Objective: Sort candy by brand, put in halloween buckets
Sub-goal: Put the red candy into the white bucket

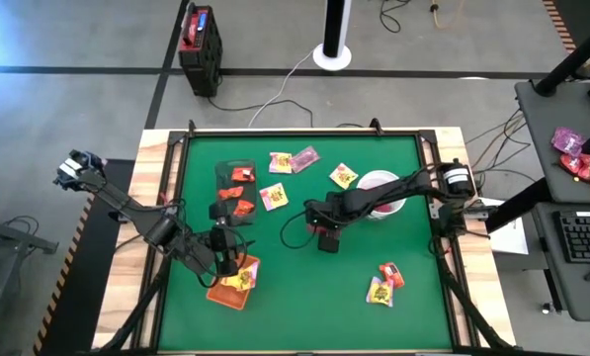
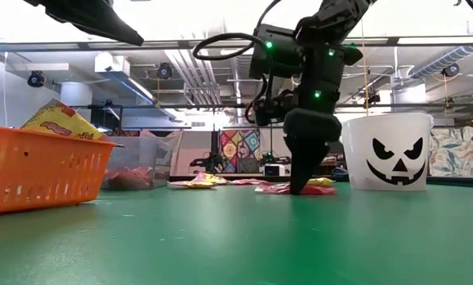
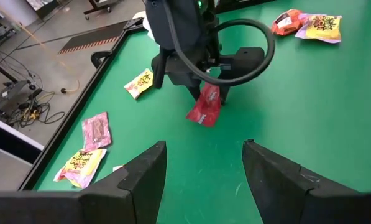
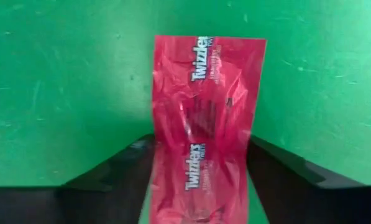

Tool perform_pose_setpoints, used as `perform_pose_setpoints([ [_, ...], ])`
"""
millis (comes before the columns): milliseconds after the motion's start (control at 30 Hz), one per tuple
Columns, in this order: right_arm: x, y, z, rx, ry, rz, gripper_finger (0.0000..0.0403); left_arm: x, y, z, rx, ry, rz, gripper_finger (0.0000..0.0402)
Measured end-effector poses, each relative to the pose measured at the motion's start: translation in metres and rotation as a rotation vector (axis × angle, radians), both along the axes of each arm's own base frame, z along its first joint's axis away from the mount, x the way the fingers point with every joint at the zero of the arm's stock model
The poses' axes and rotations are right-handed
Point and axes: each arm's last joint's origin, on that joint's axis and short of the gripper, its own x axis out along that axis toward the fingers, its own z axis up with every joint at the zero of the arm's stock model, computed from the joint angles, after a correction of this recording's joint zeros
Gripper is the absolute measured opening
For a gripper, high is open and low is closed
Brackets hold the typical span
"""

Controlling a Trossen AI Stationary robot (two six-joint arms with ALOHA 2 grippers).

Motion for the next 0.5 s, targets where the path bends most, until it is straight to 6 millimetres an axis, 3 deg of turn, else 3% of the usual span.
perform_pose_setpoints([
  [300,0.002,-0.004,0.003,0.047,-0.036,0.03,0.0033,0.0,0.0,0.0,0.0,0.0,0.0,0.0194],
  [433,0.001,-0.003,0.012,0.055,-0.059,0.033,0.0022,0.0,0.0,0.0,-0.001,-0.001,0.0,0.0194],
  [500,-0.002,-0.003,0.026,0.057,-0.07,0.034,0.002,0.0,0.0,0.0,-0.002,-0.002,0.0,0.0194],
])
